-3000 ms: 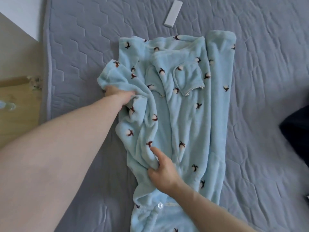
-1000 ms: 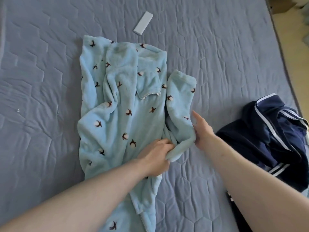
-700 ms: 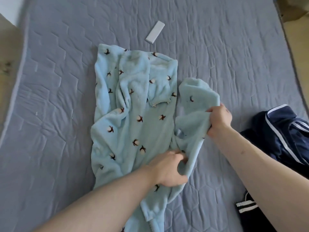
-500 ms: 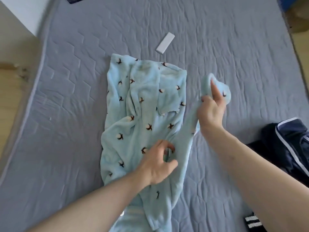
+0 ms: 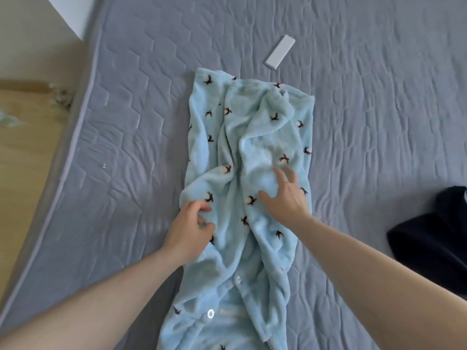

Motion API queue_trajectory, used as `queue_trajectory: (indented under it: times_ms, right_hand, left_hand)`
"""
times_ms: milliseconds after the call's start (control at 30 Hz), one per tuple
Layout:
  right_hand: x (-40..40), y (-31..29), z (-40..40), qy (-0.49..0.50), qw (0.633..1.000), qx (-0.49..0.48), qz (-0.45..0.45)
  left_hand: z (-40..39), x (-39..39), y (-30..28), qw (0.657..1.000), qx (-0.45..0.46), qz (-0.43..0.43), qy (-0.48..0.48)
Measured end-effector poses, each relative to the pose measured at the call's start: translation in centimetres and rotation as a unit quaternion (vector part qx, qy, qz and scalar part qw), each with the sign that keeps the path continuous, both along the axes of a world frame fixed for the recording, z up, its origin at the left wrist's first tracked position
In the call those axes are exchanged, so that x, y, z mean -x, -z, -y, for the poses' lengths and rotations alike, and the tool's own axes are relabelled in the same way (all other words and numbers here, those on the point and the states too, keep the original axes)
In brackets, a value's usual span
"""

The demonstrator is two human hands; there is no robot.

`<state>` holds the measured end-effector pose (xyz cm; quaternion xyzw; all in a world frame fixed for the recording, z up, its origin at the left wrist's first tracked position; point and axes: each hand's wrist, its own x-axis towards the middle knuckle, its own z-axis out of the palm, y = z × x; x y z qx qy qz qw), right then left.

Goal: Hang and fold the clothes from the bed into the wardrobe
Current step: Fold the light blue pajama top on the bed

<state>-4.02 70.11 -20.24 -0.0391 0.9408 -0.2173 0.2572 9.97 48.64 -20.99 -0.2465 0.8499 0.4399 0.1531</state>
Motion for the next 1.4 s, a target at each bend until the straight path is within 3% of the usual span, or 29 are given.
queue_trajectory:
  times_ms: [100, 233, 467, 667, 767, 900, 1000, 1067, 1133, 1200, 1267, 1367, 1400]
  right_hand:
    - [-1.4, -0.3, -1.0, 0.068, 0.996, 0.006, -0.053]
    - [-8.1, -0.2, -2.0, 0.023, 0.999, -0.013, 0.029]
    - [-20.6, 1.3, -4.8, 0.075, 0.989, -0.043, 0.116]
    - [-21.4, 1.6, -4.1, 0.119, 0.99, -0.025, 0.069]
    - [-21.7, 1.6, -3.7, 0.021, 0.995, 0.015, 0.101]
    - [-23.2, 1.7, -3.5, -0.065, 0.99, -0.012, 0.121]
    - [-25.1, 1.3, -4.0, 0.041, 0.993, -0.016, 0.106]
    - [-26.0, 0.8, -3.9, 0.234, 0.968, 0.031, 0.089]
    - [-26.7, 0.5, -4.1, 0.4, 0.907, 0.053, 0.122]
    - [-27.5, 0.6, -4.6, 0.449, 0.87, 0.037, 0.2]
    - [-27.9, 0.7, -5.3, 0.463, 0.843, 0.057, 0.268]
    - [-28.2, 0.5, -5.7, 0.519, 0.765, 0.178, 0.336]
    - [-28.4, 0.5, -5.9, 0.52, 0.763, 0.199, 0.328]
  left_hand:
    - [0.1, -0.1, 0.2, 1.0, 0.016, -0.011, -0.002]
    - [-1.0, -2.3, -0.3, 0.995, 0.094, 0.01, 0.046]
    - [-3.9, -12.1, 0.0, 0.956, 0.195, 0.095, 0.198]
    - [-4.5, -13.2, -0.1, 0.961, 0.217, 0.061, 0.162]
    - [-5.0, -13.4, -0.1, 0.959, 0.182, 0.054, 0.209]
    - [-5.5, -14.3, 0.7, 0.961, 0.061, 0.143, 0.229]
    - [-5.0, -14.5, 0.6, 0.987, -0.008, 0.133, 0.084]
    - [-4.4, -14.9, 0.2, 0.995, 0.026, 0.072, -0.062]
    - [-3.3, -15.8, 0.2, 0.98, 0.06, 0.072, -0.177]
    - [-2.3, -17.1, 0.4, 0.957, 0.021, 0.181, -0.227]
    - [-2.2, -18.3, 0.3, 0.926, -0.087, 0.28, -0.236]
    - [-2.6, -19.5, 0.0, 0.91, -0.192, 0.269, -0.25]
    - [-2.7, -19.8, 0.1, 0.915, -0.193, 0.248, -0.252]
